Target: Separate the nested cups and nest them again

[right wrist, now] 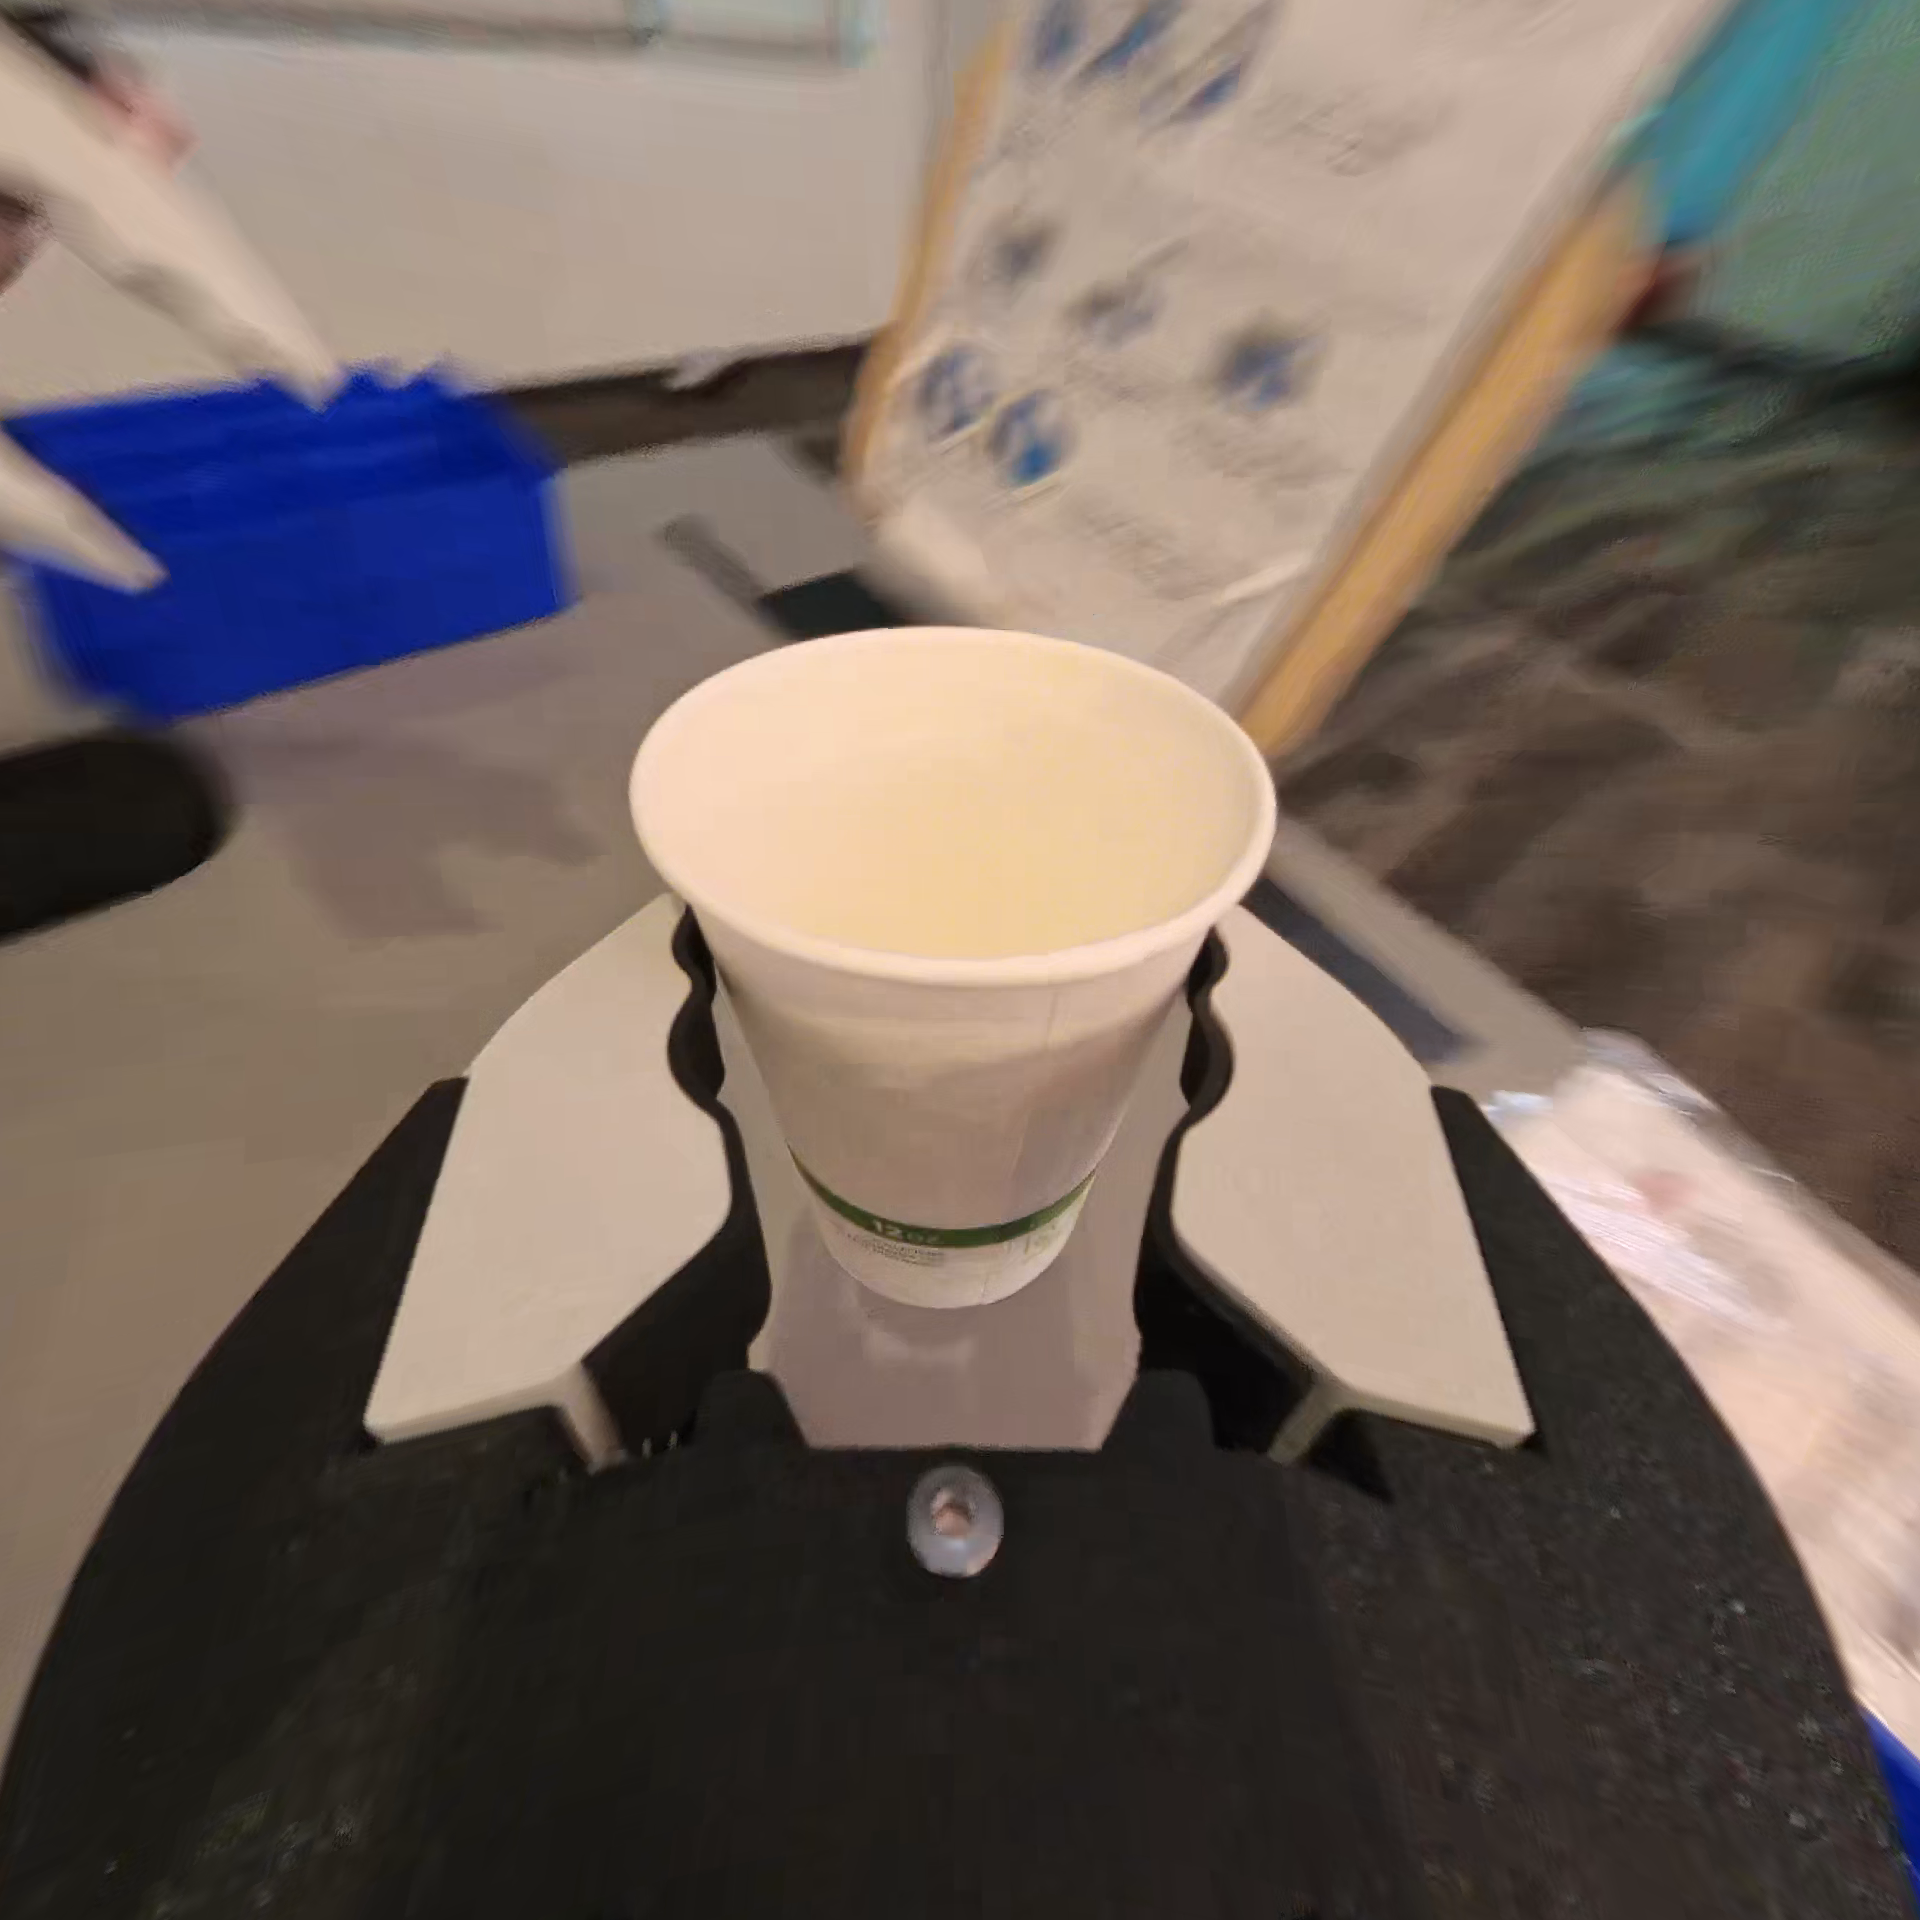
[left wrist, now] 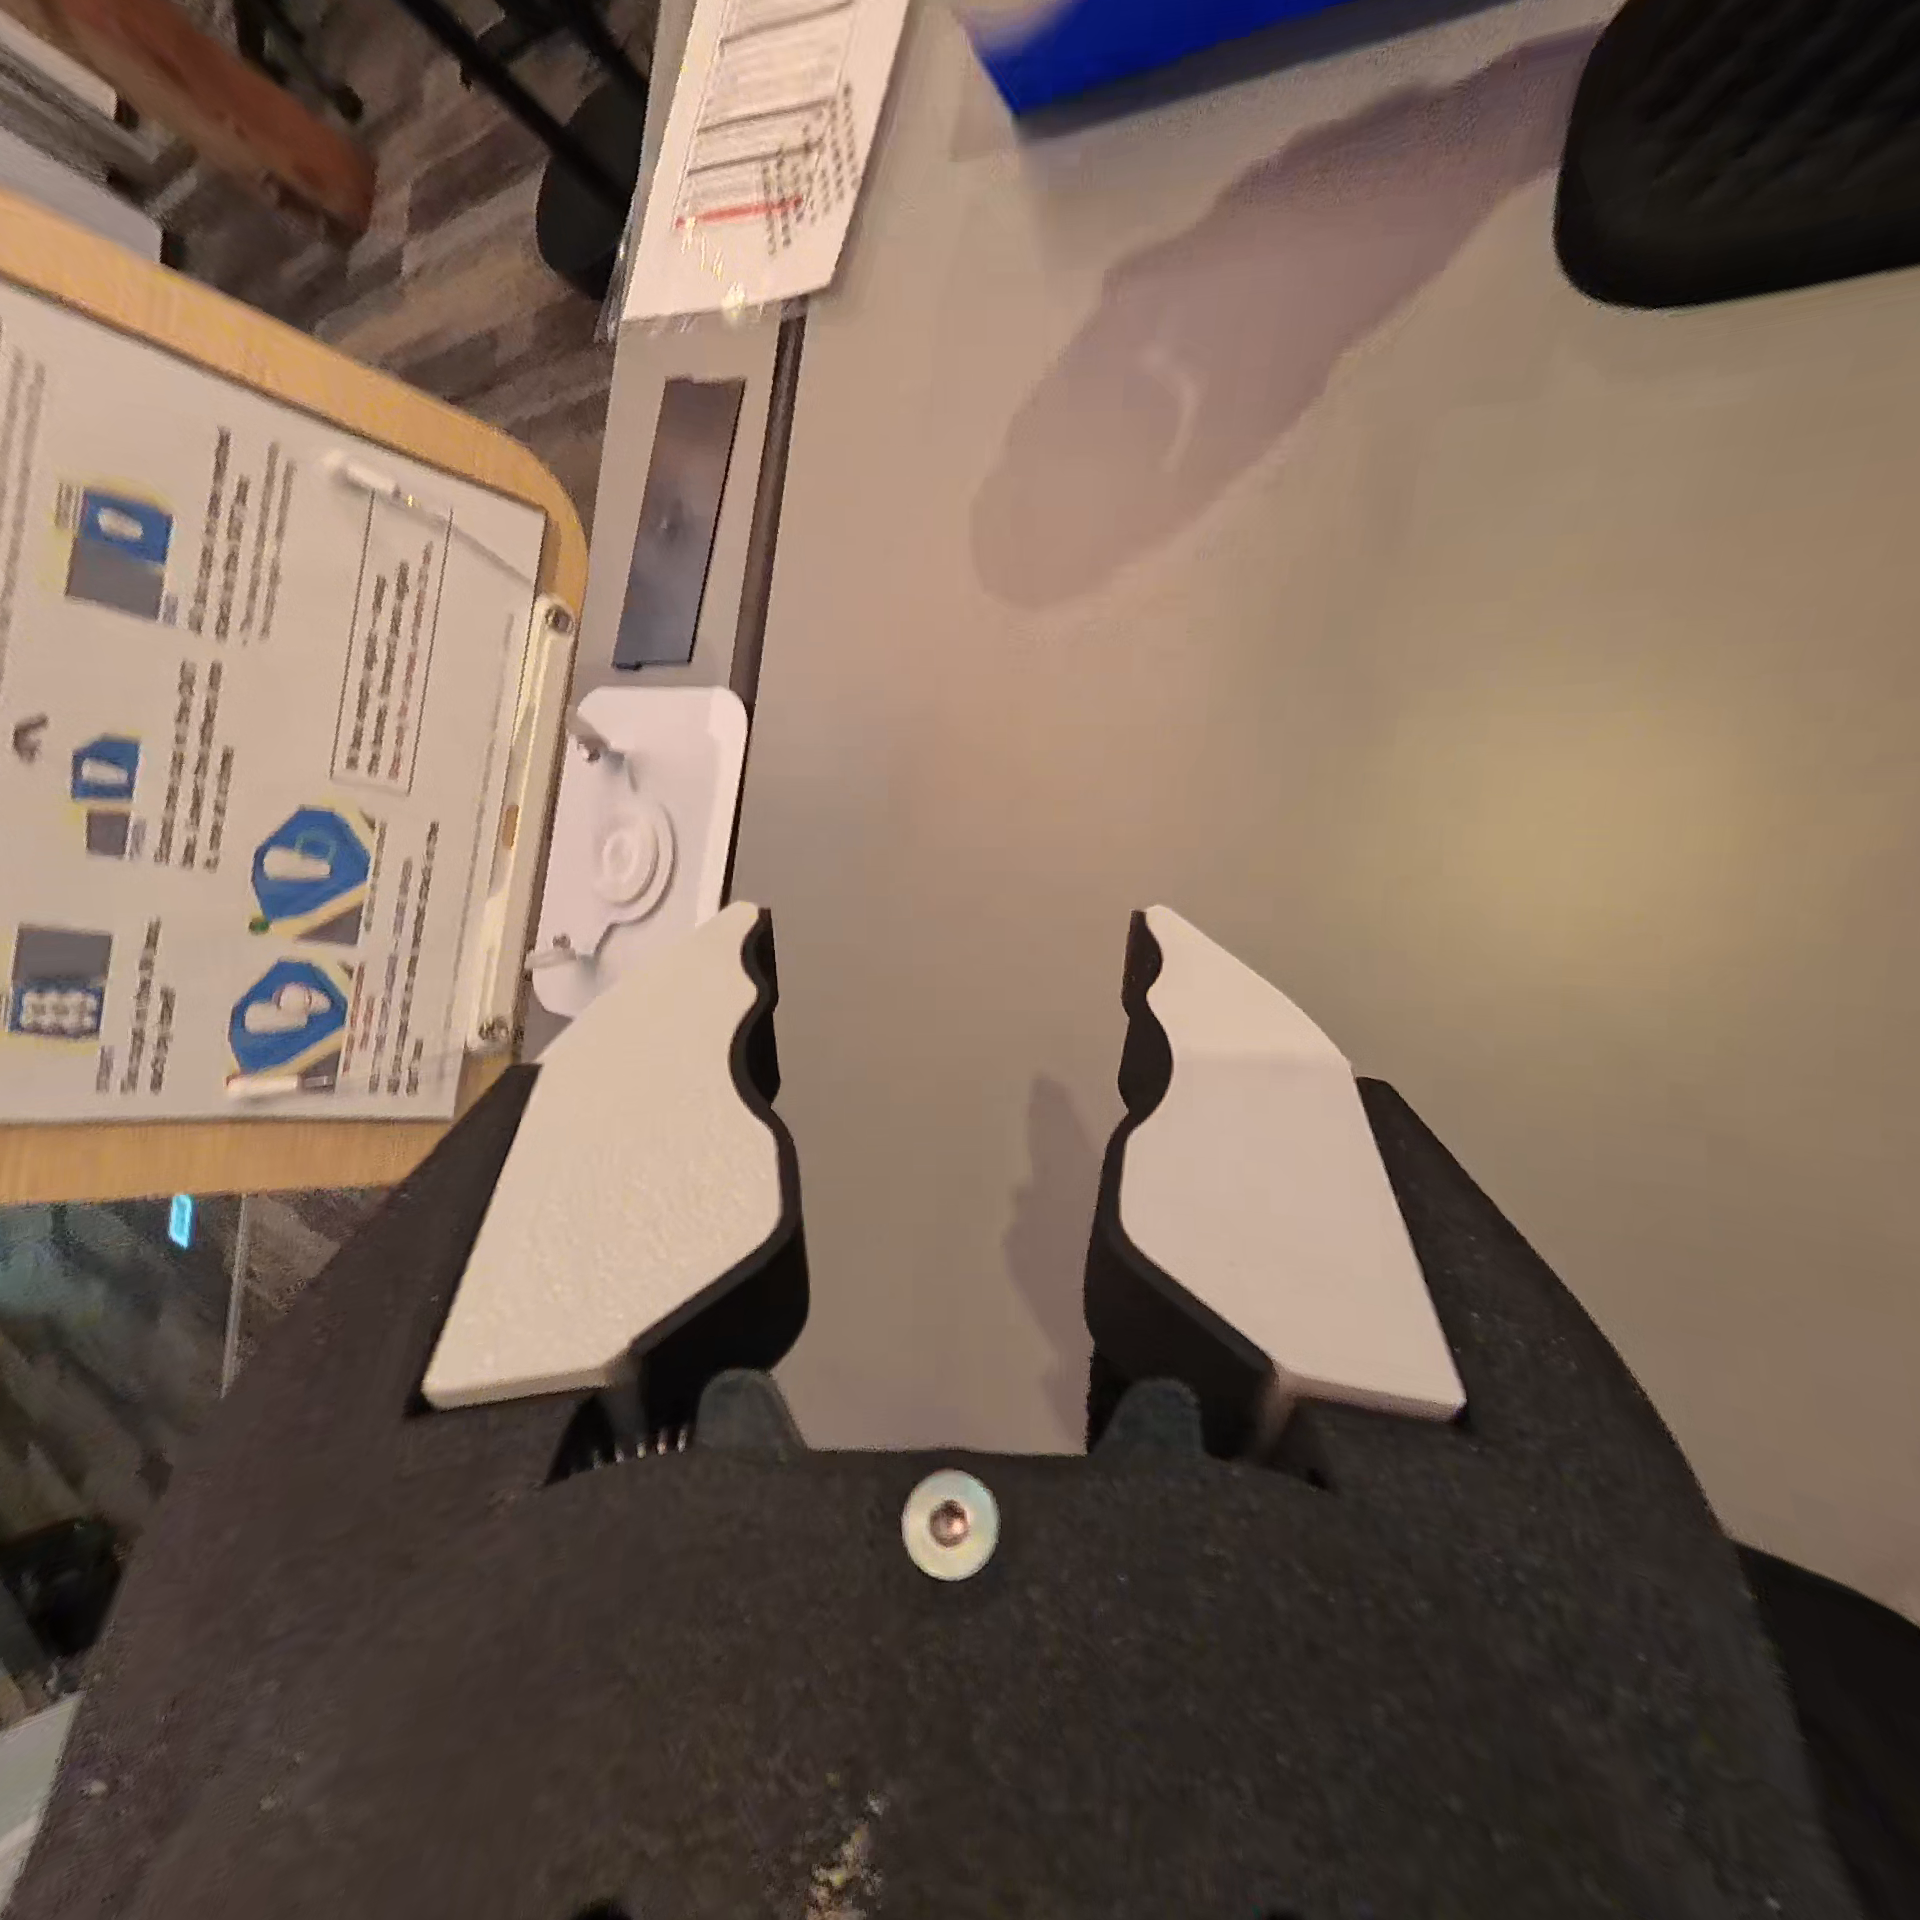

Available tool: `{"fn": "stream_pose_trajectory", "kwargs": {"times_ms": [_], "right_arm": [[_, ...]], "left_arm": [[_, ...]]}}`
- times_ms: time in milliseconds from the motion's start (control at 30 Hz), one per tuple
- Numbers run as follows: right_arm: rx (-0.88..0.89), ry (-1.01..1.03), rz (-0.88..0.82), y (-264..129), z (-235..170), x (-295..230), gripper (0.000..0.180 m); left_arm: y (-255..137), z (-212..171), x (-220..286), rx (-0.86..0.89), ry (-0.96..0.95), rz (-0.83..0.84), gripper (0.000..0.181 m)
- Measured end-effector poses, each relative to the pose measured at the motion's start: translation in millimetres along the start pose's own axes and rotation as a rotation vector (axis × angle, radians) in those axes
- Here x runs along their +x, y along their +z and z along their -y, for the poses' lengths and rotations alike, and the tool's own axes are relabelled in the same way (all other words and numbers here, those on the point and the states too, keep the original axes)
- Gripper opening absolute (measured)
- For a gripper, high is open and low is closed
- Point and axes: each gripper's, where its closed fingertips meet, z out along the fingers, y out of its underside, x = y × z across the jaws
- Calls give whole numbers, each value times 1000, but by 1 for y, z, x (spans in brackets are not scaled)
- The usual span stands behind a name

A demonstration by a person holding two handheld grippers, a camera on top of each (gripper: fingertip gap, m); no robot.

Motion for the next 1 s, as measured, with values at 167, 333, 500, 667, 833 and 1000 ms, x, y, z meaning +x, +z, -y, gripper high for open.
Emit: {"fn": "stream_pose_trajectory", "kwargs": {"times_ms": [167,333,500,667,833,1000], "right_arm": [[341,95,-617,-134,1,122,86],[276,183,-827,-175,-64,176,87],[265,263,-806,-171,-100,192,87],[177,281,-794,-163,-125,198,88],[29,315,-714,-155,-148,191,88],[-114,348,-664,-153,-164,179,88]], "left_arm": [[-1,-26,1,-66,-5,15,64],[3,-30,8,-92,24,7,64],[1,-22,10,-70,36,5,61],[1,-20,12,-72,45,0,59],[2,-19,14,-75,53,-2,59],[1,-15,15,-66,57,-5,58]]}}
